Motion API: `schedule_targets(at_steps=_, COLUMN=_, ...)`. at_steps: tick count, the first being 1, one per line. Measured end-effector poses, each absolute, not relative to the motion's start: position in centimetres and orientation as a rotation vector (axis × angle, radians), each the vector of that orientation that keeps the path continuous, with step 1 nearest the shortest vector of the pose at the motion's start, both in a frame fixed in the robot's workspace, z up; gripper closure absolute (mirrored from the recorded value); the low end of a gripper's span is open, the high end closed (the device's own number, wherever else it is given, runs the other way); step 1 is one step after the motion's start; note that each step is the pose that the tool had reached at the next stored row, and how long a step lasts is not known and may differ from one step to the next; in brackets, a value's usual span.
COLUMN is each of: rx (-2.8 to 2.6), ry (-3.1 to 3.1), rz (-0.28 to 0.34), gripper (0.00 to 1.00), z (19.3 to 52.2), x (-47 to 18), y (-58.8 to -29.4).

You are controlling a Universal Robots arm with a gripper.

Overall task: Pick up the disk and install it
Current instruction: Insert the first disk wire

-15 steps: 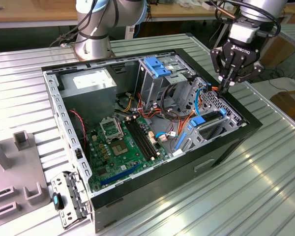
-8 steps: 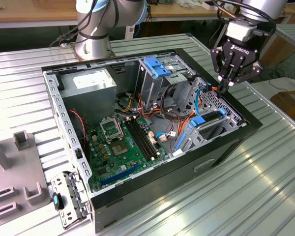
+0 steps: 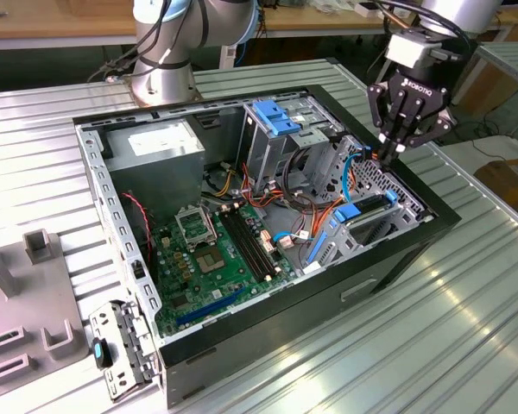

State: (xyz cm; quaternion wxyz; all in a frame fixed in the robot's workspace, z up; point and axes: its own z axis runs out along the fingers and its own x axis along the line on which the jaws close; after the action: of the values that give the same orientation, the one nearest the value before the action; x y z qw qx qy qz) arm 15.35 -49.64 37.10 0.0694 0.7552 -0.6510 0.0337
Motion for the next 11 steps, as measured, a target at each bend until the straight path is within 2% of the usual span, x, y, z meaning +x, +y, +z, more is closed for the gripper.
schedule_targets(at_steps=11, rx=2.273, ry=-1.959, rz=0.102, gripper=0.84, z=37.09, x=15.04, y=-49.66)
